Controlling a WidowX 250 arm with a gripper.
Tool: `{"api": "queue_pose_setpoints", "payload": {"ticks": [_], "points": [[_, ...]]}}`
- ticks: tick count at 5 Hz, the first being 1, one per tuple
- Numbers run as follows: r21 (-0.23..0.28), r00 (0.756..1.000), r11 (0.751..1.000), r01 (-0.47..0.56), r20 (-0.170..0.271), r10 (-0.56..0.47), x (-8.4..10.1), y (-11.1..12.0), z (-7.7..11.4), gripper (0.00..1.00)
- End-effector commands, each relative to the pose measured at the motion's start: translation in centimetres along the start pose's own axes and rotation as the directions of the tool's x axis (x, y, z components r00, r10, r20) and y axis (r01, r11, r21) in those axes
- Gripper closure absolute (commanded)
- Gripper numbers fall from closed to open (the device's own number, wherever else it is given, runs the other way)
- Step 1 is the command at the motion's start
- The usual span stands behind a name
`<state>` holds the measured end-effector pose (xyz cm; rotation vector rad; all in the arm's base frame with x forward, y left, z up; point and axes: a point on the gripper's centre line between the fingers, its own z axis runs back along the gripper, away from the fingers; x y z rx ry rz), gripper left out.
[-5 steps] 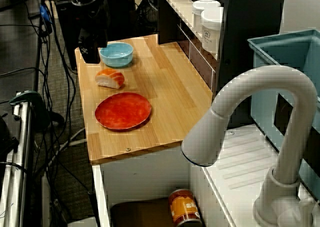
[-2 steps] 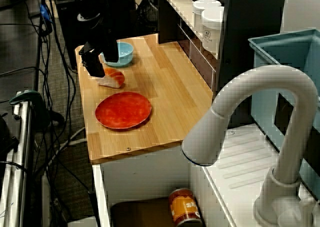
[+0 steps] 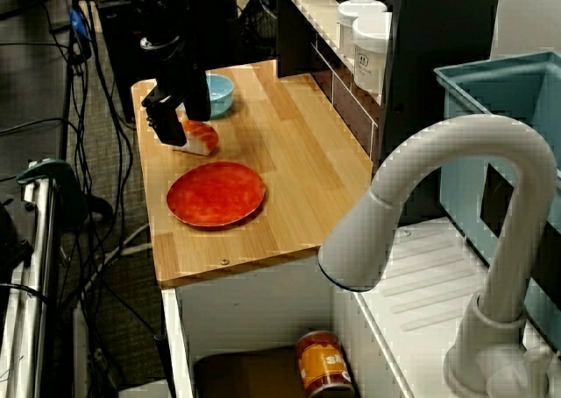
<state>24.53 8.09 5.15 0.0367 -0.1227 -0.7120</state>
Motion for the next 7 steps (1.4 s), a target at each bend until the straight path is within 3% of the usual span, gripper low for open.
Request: {"api": "queue_pose_setpoints", "payload": {"ticks": [1,5,7], "points": [[0.034,0.999,0.999,-0.040,0.004,0.039,0.8,1.3,0.3,0.00],[0.043,0.993,0.993,-0.113,-0.017,0.114,0.2,1.1,-0.7,0.00],[0.101,0.984,0.980,-0.170,-0.032,0.174,0.2,0.8,-1.1,0.00]]}}
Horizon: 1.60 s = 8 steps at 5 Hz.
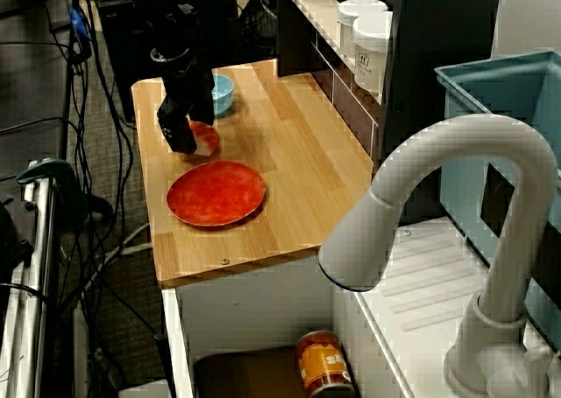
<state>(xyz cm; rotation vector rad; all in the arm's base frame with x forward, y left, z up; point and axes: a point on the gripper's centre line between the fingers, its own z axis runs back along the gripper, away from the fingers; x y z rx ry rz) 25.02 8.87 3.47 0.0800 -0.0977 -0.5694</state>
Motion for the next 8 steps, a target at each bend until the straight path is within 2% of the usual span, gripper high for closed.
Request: {"api": "queue_pose_setpoints", "payload": {"ticks": [1,3,4,5,6,7,8], "points": [[0.028,0.998,0.998,-0.054,0.011,0.054,0.7,0.2,1.0,1.00],[-0.032,0.998,0.998,-0.059,0.017,0.059,1.2,0.4,4.8,1.00],[-0.067,0.999,0.997,-0.036,0.038,0.039,1.4,-0.8,7.7,1.00],[-0.063,0.999,0.998,-0.022,0.042,0.025,1.9,-3.2,9.5,1.00],[-0.029,0.997,0.998,-0.064,0.038,0.065,2.5,-5.7,9.8,1.00],[0.012,0.998,0.998,-0.057,0.016,0.056,3.8,-7.7,8.4,1.00],[0.035,0.998,0.998,-0.054,-0.007,0.055,4.7,-8.5,5.9,1.00]]}}
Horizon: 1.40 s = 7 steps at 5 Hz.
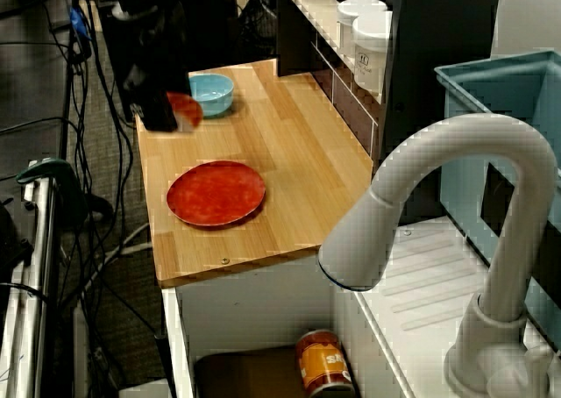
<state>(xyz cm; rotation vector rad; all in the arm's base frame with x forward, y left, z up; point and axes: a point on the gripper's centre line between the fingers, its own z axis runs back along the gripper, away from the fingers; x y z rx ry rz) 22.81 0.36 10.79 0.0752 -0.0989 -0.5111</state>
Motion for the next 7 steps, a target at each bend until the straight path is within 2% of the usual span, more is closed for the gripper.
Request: {"api": "queue_pose_setpoints", "payload": {"ticks": [1,3,4,6,7], "points": [[0.069,1.000,0.998,0.004,-0.018,-0.003,2.2,-0.8,-3.7,1.00],[0.077,0.999,0.997,-0.023,-0.040,0.026,2.3,0.2,-5.1,1.00],[0.080,0.997,0.996,-0.044,-0.058,0.049,2.2,0.2,-5.2,0.00],[0.036,0.997,0.998,-0.051,-0.050,0.053,1.8,0.9,-3.7,0.00],[0.029,0.995,0.995,-0.090,-0.027,0.091,1.3,2.0,-2.0,0.00]]}}
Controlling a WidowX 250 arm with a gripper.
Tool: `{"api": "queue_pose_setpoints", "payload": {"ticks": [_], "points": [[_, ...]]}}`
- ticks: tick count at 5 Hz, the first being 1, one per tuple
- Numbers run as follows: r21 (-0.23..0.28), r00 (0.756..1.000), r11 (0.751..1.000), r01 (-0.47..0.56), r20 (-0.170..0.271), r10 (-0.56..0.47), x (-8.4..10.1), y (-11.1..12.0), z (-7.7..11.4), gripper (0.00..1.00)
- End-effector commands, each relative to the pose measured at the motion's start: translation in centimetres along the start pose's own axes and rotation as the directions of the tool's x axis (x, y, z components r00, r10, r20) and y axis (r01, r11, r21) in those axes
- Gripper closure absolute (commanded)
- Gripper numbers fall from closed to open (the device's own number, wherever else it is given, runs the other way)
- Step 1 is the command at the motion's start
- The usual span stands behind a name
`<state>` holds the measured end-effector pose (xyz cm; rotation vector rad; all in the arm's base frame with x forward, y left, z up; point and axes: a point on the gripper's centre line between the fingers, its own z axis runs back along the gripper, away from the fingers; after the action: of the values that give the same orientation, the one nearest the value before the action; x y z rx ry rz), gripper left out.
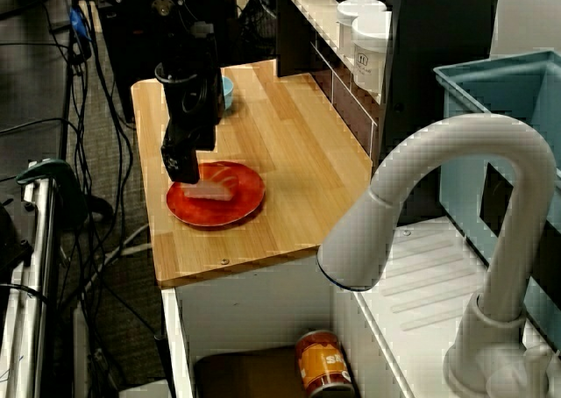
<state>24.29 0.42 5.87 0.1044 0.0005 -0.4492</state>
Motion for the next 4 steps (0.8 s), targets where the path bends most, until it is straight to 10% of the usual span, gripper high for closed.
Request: {"api": "queue_pose_setpoints", "payload": {"ticks": [1,4], "points": [[0.017,0.991,0.996,-0.087,0.107,0.084,-1.2,4.1,5.3,0.00],[0.076,0.969,0.970,-0.233,0.099,0.225,-5.1,10.4,2.7,0.00]]}}
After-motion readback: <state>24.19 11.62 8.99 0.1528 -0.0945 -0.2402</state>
